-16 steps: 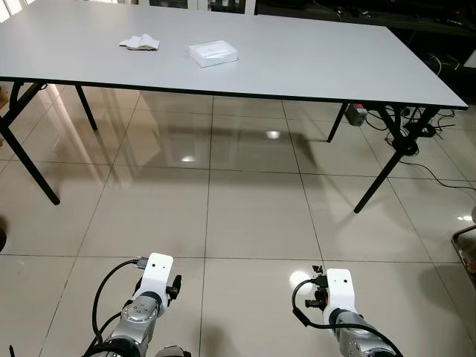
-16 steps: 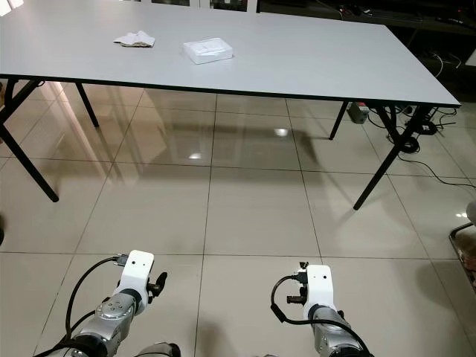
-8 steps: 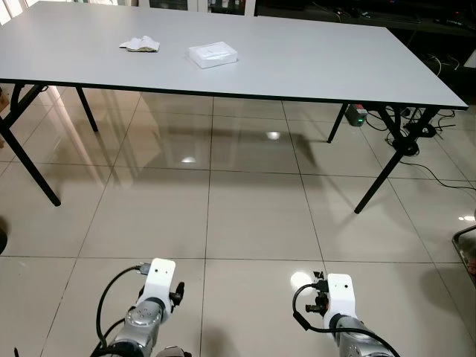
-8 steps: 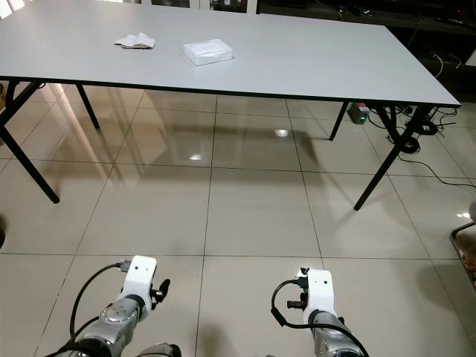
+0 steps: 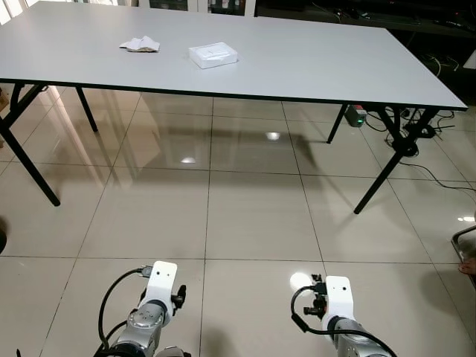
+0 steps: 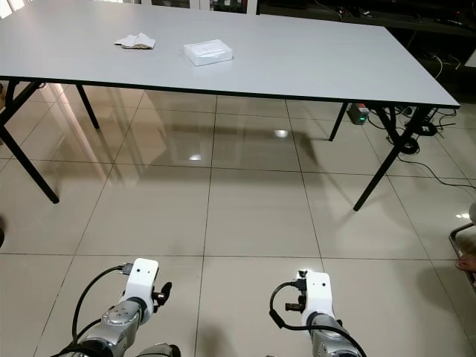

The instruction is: Picking trash to rubbish bin

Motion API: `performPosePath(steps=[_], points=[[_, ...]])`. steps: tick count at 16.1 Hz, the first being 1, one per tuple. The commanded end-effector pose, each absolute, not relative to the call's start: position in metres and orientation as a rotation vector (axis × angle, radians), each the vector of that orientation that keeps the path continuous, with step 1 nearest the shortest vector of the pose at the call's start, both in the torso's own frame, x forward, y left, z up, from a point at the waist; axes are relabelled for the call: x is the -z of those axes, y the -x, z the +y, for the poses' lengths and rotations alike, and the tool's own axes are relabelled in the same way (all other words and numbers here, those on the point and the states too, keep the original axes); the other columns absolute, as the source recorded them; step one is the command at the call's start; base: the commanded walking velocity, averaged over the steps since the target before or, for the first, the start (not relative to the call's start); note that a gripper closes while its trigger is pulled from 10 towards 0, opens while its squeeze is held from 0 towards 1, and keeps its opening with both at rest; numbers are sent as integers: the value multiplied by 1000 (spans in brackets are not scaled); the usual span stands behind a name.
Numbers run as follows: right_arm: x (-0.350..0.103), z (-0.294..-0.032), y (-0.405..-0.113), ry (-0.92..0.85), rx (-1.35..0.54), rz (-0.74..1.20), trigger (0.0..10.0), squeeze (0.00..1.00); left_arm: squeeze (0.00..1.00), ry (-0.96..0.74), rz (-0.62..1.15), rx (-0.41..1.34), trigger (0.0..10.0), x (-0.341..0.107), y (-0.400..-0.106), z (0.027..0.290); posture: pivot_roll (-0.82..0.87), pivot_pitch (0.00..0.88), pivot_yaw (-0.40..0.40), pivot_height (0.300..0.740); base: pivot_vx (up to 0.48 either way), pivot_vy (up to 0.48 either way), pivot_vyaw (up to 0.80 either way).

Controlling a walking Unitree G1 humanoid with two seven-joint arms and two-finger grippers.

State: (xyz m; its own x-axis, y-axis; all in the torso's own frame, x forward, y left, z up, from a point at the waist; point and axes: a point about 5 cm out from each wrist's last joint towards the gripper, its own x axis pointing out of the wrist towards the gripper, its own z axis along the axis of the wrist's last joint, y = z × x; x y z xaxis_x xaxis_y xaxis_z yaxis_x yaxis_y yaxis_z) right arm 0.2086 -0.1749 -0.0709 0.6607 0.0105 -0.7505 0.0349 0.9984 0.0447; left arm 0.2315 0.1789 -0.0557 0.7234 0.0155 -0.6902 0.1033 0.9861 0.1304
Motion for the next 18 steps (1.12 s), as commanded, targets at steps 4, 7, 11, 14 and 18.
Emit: performPosePath(steps=[4, 7, 11, 14, 18], points=[[74, -174, -204, -56, 11, 867, 10000, 0, 0, -168, 781, 52, 10000, 60, -225, 176, -14, 31, -77, 740, 0, 0, 0], [74, -173, -204, -57, 6, 867, 10000, 0, 0, -174, 778, 67, 10000, 60, -225, 173, -14, 18, -74, 740, 0, 0, 0], [74, -171, -204, -58, 3, 868, 10000, 0, 0, -181, 776, 70, 10000, 61, -225, 171, -15, 1, -73, 740, 0, 0, 0], [74, -171, -204, -60, 6, 864, 10000, 0, 0, -185, 773, 66, 10000, 60, -225, 172, -12, 0, -72, 740, 0, 0, 0], [74, -170, -203, -58, 2, 866, 10000, 0, 0, -191, 770, 65, 10000, 61, -225, 172, -10, 0, -73, 740, 0, 0, 0]])
